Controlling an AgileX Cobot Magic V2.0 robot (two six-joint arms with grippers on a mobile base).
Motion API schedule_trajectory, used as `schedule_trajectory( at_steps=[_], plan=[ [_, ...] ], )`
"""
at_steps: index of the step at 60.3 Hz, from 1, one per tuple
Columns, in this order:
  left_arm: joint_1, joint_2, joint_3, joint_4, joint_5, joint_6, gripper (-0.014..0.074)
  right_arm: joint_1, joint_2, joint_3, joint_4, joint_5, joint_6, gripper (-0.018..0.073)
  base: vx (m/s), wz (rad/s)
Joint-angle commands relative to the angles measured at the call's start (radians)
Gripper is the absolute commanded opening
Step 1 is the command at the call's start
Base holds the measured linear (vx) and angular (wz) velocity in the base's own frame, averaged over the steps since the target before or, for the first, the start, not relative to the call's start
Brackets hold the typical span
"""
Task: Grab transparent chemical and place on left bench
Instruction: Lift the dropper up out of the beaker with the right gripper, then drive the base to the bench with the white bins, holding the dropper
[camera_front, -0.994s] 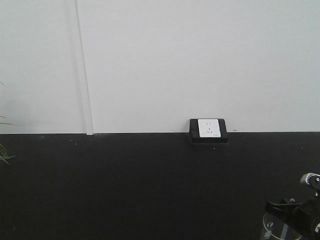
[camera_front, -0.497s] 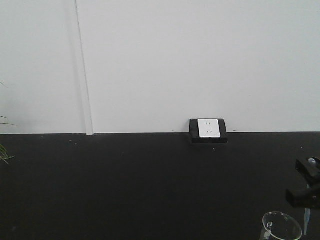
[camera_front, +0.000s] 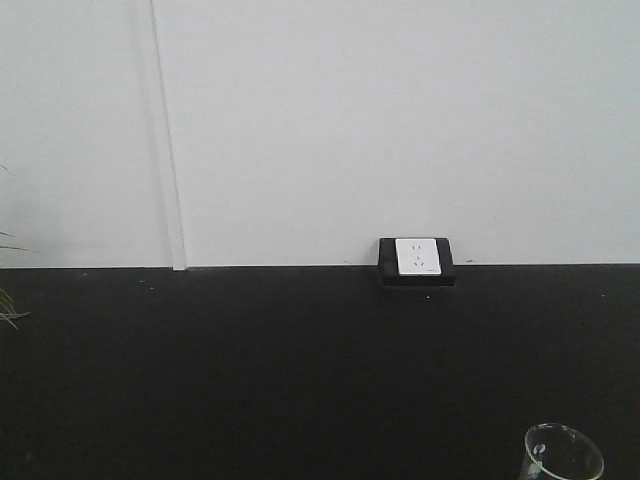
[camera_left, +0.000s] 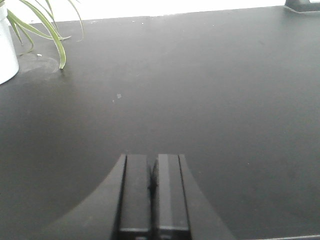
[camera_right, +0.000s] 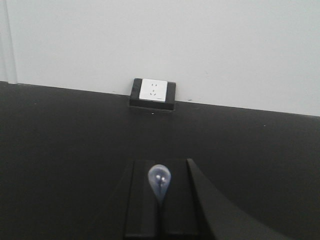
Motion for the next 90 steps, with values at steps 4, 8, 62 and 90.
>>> schedule_trajectory(
  at_steps=[4, 8, 62, 90],
  plan=[
    [-0.002, -0.019, 0.016, -0.001, -0.078, -0.008, -0.0003, 0.001, -0.035, -0.021, 0.002, -0.027, -0.002, -0.0001, 0.00, 0.00],
    [-0.002, -0.019, 0.016, -0.001, -0.078, -0.008, -0.0003, 0.001, -0.035, -0.021, 0.002, -0.024, -0.002, -0.0001, 0.00, 0.00],
    [-0.002, -0.019, 0.016, -0.001, -0.078, -0.008, -0.0003, 0.001, -0.035, -0.021, 0.002, -0.024, -0.002, -0.0001, -0.01, 0.00],
    [-0.002, -0.019, 0.016, -0.001, -0.078, -0.008, -0.0003, 0.000, -0.035, -0.021, 0.002, -0.024, -0.002, -0.0001, -0.18, 0.00]
  ],
)
